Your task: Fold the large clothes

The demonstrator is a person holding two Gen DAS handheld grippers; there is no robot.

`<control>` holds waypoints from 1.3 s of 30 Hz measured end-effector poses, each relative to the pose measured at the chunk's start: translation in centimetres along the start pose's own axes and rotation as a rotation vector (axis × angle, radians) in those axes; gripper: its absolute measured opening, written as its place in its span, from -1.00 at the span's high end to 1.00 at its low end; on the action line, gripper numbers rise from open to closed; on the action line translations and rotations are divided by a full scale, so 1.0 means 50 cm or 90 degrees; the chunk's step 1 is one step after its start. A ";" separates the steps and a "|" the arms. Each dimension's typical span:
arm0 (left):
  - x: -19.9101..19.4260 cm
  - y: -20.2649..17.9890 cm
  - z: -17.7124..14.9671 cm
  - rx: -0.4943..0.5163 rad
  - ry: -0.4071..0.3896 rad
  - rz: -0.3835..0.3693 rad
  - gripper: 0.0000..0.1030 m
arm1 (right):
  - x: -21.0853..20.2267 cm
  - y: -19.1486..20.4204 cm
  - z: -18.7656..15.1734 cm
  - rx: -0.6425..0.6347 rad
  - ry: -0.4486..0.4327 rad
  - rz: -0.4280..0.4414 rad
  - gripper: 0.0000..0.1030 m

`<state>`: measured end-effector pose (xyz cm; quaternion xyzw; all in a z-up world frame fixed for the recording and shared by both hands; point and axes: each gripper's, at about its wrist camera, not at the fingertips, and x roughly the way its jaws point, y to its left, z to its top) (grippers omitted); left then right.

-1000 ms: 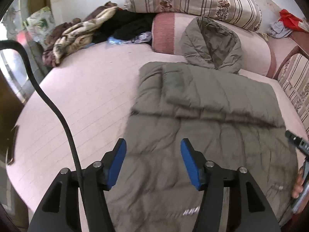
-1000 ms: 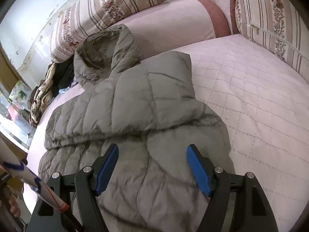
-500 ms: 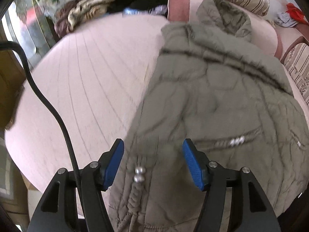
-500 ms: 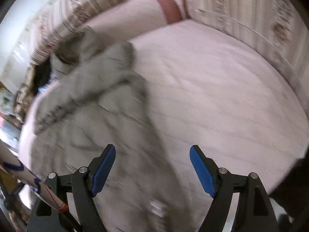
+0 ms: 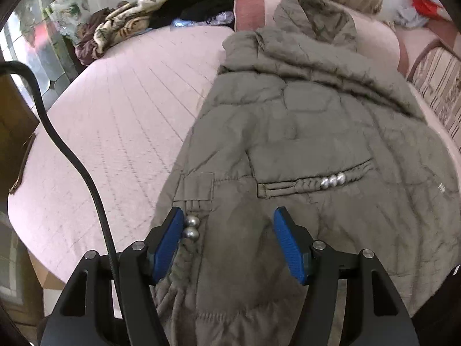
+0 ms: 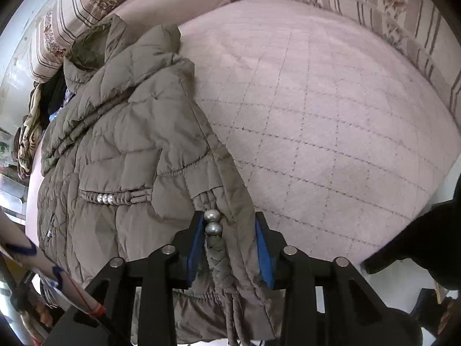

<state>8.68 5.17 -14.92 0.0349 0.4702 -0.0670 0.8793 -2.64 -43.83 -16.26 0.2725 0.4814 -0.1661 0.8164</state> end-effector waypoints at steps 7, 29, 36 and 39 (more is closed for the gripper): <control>-0.162 0.016 0.029 -0.014 -0.090 -0.009 -0.24 | -0.123 0.078 -0.034 -0.071 -0.097 -0.008 -0.20; -0.197 -0.036 0.241 -0.029 -0.165 -0.022 -0.49 | -0.262 0.454 0.164 -0.204 -0.143 0.153 -0.61; -0.033 -0.018 0.295 -0.043 -0.131 -0.002 -0.49 | -0.131 0.605 0.333 -0.199 -0.104 0.154 -0.61; 0.036 0.016 0.299 -0.064 -0.107 0.005 -0.49 | -0.053 0.687 0.422 -0.192 -0.092 0.140 -0.62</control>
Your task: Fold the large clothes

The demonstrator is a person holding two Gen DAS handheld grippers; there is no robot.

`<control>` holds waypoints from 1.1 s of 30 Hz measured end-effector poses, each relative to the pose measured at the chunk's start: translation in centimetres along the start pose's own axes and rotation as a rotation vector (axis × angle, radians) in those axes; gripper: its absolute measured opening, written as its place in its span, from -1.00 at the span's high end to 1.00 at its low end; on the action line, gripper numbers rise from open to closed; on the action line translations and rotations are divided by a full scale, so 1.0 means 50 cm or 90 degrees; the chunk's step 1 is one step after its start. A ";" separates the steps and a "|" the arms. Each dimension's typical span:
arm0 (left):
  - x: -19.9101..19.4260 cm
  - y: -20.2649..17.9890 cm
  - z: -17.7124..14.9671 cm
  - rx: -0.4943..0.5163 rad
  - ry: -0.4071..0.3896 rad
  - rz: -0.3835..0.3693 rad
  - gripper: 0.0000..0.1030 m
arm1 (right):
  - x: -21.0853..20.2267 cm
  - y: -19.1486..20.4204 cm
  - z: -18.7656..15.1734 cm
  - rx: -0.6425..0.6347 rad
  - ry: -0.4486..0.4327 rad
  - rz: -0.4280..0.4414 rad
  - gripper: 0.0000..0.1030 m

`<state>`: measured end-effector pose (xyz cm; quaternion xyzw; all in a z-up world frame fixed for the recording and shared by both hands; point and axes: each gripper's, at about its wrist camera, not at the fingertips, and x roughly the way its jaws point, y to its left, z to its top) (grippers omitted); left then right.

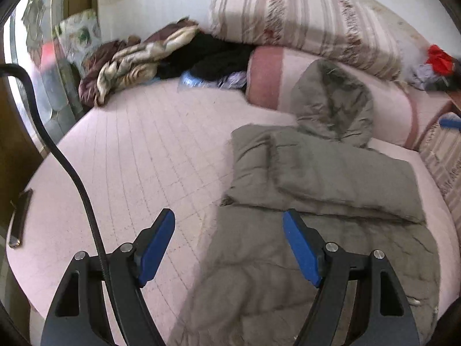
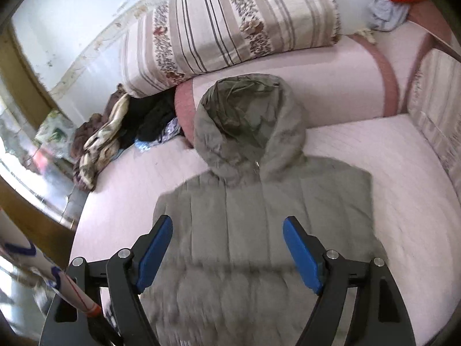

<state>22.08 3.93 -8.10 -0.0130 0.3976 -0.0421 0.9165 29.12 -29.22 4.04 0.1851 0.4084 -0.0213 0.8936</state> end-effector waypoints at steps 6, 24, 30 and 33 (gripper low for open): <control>0.083 0.047 0.003 -0.025 0.045 0.013 -0.49 | 0.222 0.070 0.199 0.025 -0.010 -0.054 -0.63; 0.187 0.057 0.007 -0.043 0.114 -0.005 -0.49 | 0.574 0.081 0.379 0.080 0.010 -0.099 0.82; 0.180 0.055 0.011 -0.039 0.110 -0.002 -0.49 | 0.439 0.094 0.300 -0.001 -0.037 -0.092 0.87; 0.172 0.064 0.016 -0.049 0.104 -0.001 -0.49 | 0.335 0.108 0.220 -0.041 -0.049 -0.067 0.88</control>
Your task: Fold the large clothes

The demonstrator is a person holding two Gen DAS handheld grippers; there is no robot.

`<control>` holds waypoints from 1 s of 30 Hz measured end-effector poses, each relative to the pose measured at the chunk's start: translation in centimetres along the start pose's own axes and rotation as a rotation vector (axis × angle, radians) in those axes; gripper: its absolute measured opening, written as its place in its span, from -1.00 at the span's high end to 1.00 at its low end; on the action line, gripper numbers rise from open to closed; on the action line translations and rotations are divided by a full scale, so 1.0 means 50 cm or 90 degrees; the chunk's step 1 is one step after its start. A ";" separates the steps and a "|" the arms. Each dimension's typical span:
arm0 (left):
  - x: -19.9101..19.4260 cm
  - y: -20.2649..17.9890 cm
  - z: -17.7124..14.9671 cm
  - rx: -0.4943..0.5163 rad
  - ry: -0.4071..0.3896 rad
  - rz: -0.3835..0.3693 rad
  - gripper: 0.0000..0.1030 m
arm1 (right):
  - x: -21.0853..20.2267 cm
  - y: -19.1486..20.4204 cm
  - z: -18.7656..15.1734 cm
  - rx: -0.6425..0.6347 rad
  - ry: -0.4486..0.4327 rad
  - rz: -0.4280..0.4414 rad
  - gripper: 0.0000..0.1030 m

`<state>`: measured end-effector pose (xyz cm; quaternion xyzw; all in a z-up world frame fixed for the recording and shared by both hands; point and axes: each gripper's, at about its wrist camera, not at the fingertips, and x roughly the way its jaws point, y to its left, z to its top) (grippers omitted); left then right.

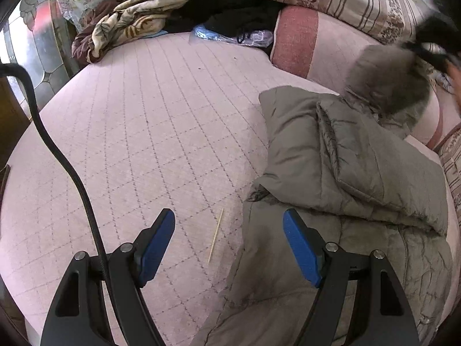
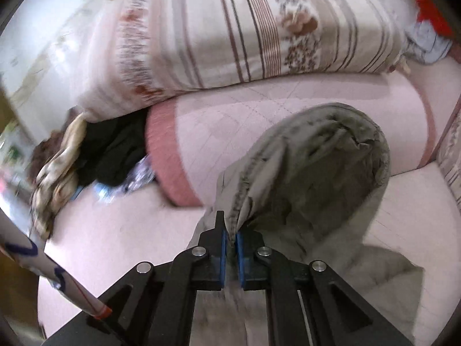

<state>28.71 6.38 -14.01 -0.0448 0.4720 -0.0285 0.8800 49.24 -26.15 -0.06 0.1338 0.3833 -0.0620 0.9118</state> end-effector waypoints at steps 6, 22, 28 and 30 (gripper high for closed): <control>-0.021 0.033 0.002 -0.043 -0.006 -0.014 -0.49 | -0.190 0.001 -0.229 -0.046 0.014 0.052 0.88; -0.045 0.094 0.000 -0.109 -0.024 0.010 -0.48 | -0.080 -0.046 -0.468 0.039 0.146 0.068 -0.01; -0.056 0.087 0.002 -0.103 -0.035 0.007 -0.49 | -0.240 -0.075 -0.478 -0.016 0.124 0.071 -0.28; -0.059 0.080 0.001 -0.094 -0.040 0.013 -0.49 | -0.291 -0.088 -0.444 -0.025 0.069 0.047 -0.28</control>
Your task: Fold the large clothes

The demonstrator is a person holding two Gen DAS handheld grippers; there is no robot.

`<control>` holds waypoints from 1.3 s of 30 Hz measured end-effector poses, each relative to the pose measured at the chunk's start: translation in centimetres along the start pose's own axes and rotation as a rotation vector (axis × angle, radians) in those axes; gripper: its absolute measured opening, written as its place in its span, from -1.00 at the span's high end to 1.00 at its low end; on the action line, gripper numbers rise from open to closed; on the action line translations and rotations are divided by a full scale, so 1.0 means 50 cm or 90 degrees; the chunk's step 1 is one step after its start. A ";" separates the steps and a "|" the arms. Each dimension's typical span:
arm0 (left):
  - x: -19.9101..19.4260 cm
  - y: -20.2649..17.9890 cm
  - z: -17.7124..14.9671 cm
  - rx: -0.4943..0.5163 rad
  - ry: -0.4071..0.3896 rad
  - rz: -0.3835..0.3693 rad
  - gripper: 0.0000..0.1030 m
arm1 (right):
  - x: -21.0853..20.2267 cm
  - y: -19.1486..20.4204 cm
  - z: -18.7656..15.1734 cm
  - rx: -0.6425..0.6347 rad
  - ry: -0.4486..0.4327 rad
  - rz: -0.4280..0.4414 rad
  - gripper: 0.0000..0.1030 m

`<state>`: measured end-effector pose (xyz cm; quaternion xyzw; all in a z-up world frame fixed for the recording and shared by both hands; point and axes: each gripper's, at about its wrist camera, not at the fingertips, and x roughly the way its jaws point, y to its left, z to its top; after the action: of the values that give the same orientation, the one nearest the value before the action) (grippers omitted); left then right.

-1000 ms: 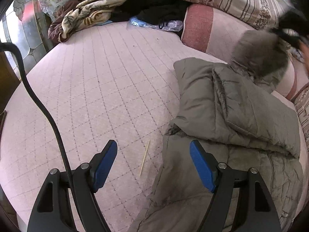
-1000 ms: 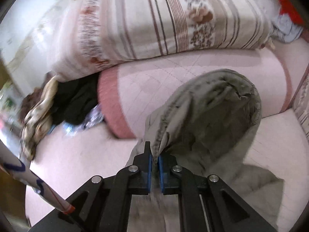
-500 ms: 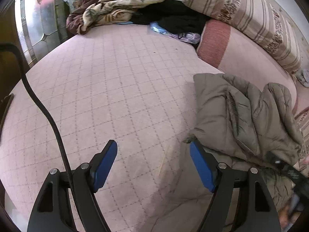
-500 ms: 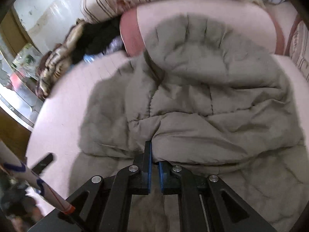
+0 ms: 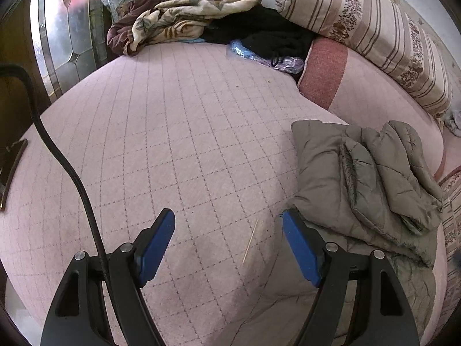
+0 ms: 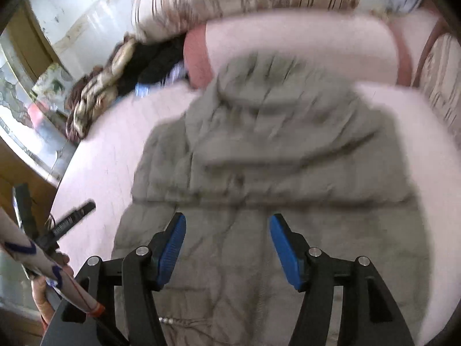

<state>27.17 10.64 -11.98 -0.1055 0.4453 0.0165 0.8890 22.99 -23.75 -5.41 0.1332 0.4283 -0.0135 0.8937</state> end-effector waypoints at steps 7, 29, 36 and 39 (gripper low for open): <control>0.010 -0.017 -0.002 0.022 0.002 0.034 -0.49 | 0.064 -0.029 0.146 -0.003 -0.080 -0.143 -0.27; -0.003 -0.005 0.008 0.039 -0.016 0.073 -0.48 | 0.233 0.175 0.043 -0.136 -0.022 -0.138 -0.28; -0.002 -0.005 0.005 0.050 -0.016 0.081 -0.49 | 0.271 0.195 0.019 -0.125 0.008 -0.138 -0.31; -0.005 -0.011 0.000 0.060 -0.019 0.080 -0.49 | 0.194 0.161 -0.006 -0.108 0.004 -0.096 -0.31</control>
<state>27.08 10.12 -11.69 -0.0353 0.4382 0.0531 0.8966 30.00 -15.03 -11.26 0.0244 0.4392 -0.0439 0.8970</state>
